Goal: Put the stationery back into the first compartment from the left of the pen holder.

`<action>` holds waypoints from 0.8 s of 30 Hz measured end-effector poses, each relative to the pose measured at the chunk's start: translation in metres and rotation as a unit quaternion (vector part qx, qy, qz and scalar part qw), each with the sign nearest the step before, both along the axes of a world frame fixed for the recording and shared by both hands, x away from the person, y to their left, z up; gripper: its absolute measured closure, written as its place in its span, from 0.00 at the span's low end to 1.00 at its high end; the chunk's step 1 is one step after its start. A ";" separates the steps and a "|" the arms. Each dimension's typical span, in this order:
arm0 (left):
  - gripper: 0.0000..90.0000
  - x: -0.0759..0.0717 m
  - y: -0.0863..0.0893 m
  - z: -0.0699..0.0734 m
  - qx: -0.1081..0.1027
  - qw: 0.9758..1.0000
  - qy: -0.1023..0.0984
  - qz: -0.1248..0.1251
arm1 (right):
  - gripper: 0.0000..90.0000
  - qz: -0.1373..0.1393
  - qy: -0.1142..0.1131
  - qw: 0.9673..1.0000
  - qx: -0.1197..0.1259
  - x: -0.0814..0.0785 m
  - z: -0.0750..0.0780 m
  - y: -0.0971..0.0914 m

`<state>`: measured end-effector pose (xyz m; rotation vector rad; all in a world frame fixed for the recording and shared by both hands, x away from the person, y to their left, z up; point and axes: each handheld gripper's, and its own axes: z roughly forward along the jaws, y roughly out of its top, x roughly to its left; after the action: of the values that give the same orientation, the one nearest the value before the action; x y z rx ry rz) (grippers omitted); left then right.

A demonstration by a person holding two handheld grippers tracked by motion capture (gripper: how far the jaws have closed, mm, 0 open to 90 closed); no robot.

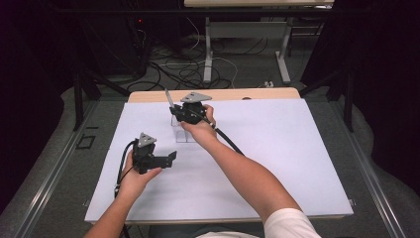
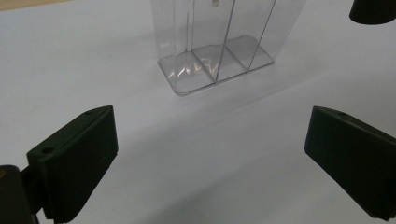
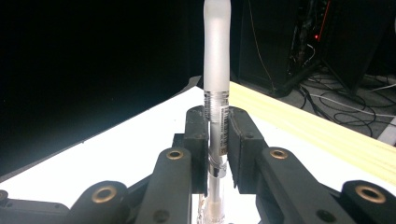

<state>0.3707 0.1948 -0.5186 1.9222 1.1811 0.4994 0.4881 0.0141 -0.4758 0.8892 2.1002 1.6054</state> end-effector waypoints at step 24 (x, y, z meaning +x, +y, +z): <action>0.04 0.001 -0.001 -0.003 0.004 1.000 0.005 -0.004 | 0.56 0.002 0.007 0.999 -0.037 -0.010 0.009 -0.013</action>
<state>0.3717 0.1933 -0.5215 1.9383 1.1797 0.4913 0.4782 0.0006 -0.4664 0.8740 2.1565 1.5172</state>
